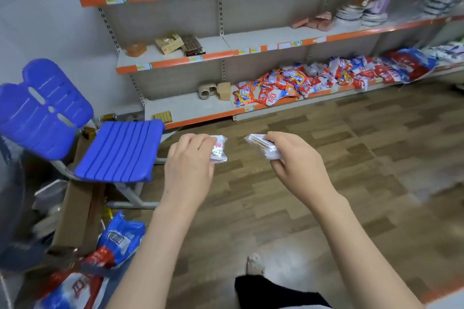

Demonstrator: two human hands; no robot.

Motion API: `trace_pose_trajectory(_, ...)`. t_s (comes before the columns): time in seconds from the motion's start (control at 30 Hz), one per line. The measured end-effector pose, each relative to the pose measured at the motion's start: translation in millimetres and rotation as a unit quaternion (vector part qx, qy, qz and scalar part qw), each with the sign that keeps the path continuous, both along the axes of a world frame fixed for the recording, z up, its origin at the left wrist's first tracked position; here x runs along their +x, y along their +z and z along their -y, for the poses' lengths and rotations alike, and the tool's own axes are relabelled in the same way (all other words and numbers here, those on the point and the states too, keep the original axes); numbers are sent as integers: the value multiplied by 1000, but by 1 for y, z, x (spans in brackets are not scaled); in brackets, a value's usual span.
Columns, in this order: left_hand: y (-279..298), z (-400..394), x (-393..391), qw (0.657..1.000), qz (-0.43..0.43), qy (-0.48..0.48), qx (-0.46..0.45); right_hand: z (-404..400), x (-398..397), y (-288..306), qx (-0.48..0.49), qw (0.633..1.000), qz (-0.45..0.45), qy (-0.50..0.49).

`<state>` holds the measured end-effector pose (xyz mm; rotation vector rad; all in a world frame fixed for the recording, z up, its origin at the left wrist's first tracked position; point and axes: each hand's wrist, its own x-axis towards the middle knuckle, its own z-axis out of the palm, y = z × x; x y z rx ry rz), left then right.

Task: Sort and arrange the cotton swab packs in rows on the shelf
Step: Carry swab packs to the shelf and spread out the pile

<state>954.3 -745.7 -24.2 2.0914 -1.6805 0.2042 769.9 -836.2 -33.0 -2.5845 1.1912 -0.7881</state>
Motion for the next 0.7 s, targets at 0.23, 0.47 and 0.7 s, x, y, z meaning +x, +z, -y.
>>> trace_pose_trajectory(0.23, 14, 129, 57, 997, -36, 67, -27, 158, 55, 19, -31, 999, 31, -2)
trace_pose_trajectory(0.47, 12, 225, 132, 992, -55, 108, -33, 273, 146, 13, -20, 997, 28, 67)
trace_pose_trajectory(0.7, 19, 356, 230, 995, -54, 80, -39, 387, 239, 26, -23, 998, 15, 56)
